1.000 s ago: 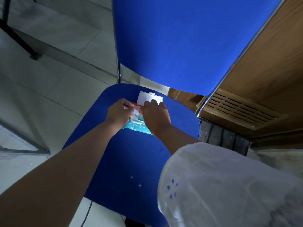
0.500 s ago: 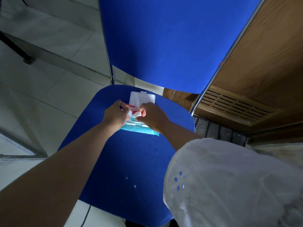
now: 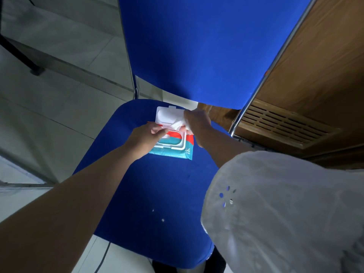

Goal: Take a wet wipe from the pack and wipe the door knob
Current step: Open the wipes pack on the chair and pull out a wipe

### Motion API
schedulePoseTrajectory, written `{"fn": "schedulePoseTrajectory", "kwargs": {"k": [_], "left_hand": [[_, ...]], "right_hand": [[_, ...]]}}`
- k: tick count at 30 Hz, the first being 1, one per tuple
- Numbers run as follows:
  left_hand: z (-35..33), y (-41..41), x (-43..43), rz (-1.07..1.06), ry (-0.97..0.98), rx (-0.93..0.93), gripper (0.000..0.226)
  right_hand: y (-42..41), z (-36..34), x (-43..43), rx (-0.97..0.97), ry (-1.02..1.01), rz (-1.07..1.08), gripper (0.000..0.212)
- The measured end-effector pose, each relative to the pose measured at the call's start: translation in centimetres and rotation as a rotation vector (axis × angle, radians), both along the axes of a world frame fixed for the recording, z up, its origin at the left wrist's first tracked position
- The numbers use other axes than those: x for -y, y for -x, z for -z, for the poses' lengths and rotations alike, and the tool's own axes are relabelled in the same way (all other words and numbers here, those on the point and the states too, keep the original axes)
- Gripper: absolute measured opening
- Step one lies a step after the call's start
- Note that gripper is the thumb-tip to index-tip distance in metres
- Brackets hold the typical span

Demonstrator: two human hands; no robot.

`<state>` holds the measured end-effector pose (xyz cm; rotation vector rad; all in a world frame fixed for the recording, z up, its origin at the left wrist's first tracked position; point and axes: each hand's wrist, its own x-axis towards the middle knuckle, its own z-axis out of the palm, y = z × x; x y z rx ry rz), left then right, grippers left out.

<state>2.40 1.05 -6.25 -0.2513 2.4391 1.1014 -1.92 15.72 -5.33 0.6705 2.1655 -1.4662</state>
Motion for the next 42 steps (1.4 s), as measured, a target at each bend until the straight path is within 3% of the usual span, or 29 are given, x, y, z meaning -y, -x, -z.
{"fn": "schedulePoseTrajectory", "kwargs": {"k": [2,4,6,9,12,15,17,20,25,28,32,35,42], "left_hand": [[0.2,-0.1,0.0,0.157,0.073,-0.035,0.034],[0.7,0.0,-0.2,0.294,0.164,-0.072,0.027],[1.1,0.2,-0.6,0.313,0.201,-0.073,0.03],[1.0,0.6,-1.1,0.067,0.168,-0.092,0.035],[0.3,1.0,-1.3,-0.37,0.027,-0.243,0.016],[0.0,1.4,-1.1,-0.528,-0.073,-0.234,0.02],[0.1,1.5,-0.5,-0.362,0.089,-0.171,0.025],[0.6,0.3,0.1,0.184,0.523,-0.191,0.029],[0.8,-2.6,0.6,0.44,0.576,-0.392,0.034],[1.6,-3.2,1.7,0.625,0.642,-0.248,0.051],[1.8,-3.3,1.8,0.699,0.629,0.017,0.059],[1.0,-2.7,1.1,0.703,0.66,0.059,0.058],[-3.4,-1.6,-1.6,0.482,0.493,-0.077,0.033]], "right_hand": [[0.2,0.0,-0.6,0.07,-0.036,-0.068,0.01],[0.2,0.1,-0.8,0.131,0.052,-0.078,0.02],[-0.2,-0.2,-0.7,0.222,0.082,-0.057,0.025],[-0.6,-0.5,-0.4,0.281,0.113,-0.088,0.018],[-0.7,-1.0,-0.7,0.253,0.169,-0.073,0.013],[-0.9,-0.9,-1.6,0.248,0.233,-0.067,0.039],[-1.2,-0.8,-1.8,0.229,0.091,-0.177,0.038],[-1.8,-0.4,-1.8,0.103,-0.085,-0.399,0.022],[-3.0,-0.1,-2.1,-0.101,-0.335,-0.853,0.042],[-3.5,0.1,-3.1,-0.076,-0.441,-1.082,0.062],[-4.2,-0.1,-2.9,0.025,-0.499,-1.271,0.081],[-4.1,-0.5,-2.0,0.006,-0.467,-1.214,0.071],[-3.2,-4.6,-1.2,0.009,-0.125,-0.721,0.035]]}}
